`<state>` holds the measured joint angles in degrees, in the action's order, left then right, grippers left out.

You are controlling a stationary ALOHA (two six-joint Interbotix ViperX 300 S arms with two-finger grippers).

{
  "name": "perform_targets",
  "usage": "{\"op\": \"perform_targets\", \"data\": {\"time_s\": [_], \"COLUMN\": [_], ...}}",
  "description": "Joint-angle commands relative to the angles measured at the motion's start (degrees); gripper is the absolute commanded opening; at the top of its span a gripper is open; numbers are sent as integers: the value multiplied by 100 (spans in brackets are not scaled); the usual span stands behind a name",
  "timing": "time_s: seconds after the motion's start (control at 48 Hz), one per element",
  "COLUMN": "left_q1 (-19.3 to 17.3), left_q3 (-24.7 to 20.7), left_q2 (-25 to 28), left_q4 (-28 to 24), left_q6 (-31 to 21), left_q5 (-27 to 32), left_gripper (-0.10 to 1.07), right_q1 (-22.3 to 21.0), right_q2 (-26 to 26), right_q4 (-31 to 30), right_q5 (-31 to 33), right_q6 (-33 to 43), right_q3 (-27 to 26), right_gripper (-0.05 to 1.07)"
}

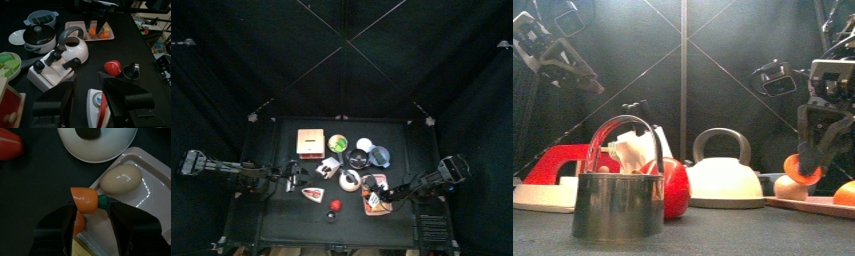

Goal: Hand over carrot top

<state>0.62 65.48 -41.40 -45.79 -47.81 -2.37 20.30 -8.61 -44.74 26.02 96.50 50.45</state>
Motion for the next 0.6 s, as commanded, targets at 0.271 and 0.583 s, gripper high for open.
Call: {"op": "perform_targets", "data": {"time_s": [0.271,0.583], "left_q1": [0,26], "left_q3": [-378,-369], "left_q2": [9,9], "left_q4": [396,2725], "left_q6": [-26,0], "left_q5": [-694,-1415], "left_gripper": [79,79], "right_q1": [53,0], "right_q2": [-615,-844], "right_q4": [-1354,-3595], "right_q5": [0,0], "right_q6": [0,18], "right_q3": [-448,-606], "right_gripper": [72,72]}}
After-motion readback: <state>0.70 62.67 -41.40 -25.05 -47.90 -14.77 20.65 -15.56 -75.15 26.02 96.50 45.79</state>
